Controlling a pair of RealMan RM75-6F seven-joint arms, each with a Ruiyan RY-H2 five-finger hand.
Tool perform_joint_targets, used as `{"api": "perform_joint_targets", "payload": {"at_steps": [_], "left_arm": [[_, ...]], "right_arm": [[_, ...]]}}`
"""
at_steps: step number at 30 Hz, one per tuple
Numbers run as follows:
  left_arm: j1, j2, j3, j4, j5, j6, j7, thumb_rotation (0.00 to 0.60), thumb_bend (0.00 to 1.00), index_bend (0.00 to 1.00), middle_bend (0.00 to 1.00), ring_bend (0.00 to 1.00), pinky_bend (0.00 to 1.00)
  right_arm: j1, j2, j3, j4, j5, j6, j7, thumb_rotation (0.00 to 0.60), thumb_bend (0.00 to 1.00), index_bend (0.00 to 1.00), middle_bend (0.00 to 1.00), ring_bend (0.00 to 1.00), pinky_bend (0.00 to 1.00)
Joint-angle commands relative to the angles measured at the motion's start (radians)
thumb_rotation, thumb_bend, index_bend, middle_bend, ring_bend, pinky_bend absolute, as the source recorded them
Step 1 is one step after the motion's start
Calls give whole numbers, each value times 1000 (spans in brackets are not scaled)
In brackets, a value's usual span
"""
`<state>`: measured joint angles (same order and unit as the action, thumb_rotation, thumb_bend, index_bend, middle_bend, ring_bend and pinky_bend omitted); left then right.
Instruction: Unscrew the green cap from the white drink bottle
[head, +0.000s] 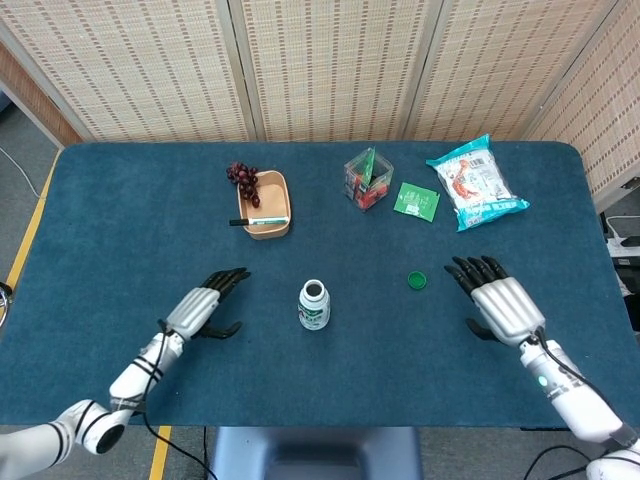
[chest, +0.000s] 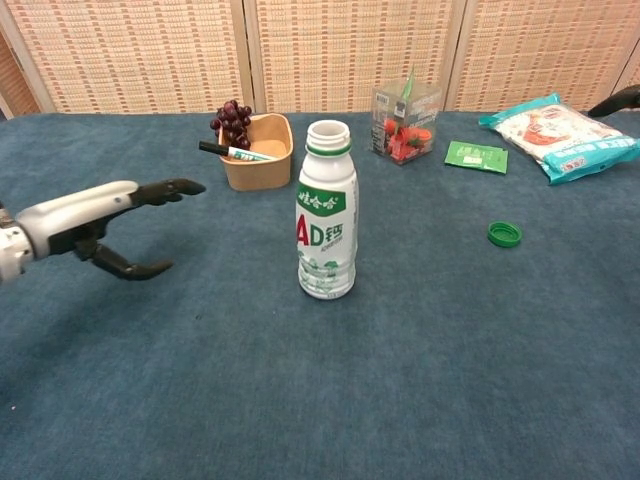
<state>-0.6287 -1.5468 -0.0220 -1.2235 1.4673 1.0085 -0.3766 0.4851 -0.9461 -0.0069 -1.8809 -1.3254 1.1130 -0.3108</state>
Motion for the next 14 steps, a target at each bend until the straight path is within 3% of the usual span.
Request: {"api": "perform_joint_targets", "payload": {"at_steps": [1, 3, 5, 10, 14], "left_arm": [[238, 157, 145, -75, 22, 260, 418, 600, 410, 0, 0, 0, 0], [328, 181, 171, -135, 26, 376, 501, 600, 410, 0, 0, 0, 0], [385, 196, 183, -143, 49, 465, 520, 600, 410, 0, 0, 0, 0], [422, 225, 147, -145, 81, 566, 512, 600, 415, 0, 0, 0, 0], [428, 214, 117, -107, 88, 582, 487, 600, 414, 0, 0, 0, 0]], "right_arm": [[-265, -143, -74, 126, -223, 417, 15, 600, 293, 0, 0, 0, 0], [-351, -228, -96, 233, -251, 524, 32, 600, 293, 0, 0, 0, 0], [-384, -264, -104, 283, -237, 530, 45, 600, 292, 0, 0, 0, 0], [-394, -265, -76, 316, -231, 531, 50, 600, 293, 0, 0, 0, 0], [-400, -242, -66, 301, -228, 517, 81, 600, 293, 0, 0, 0, 0]]}}
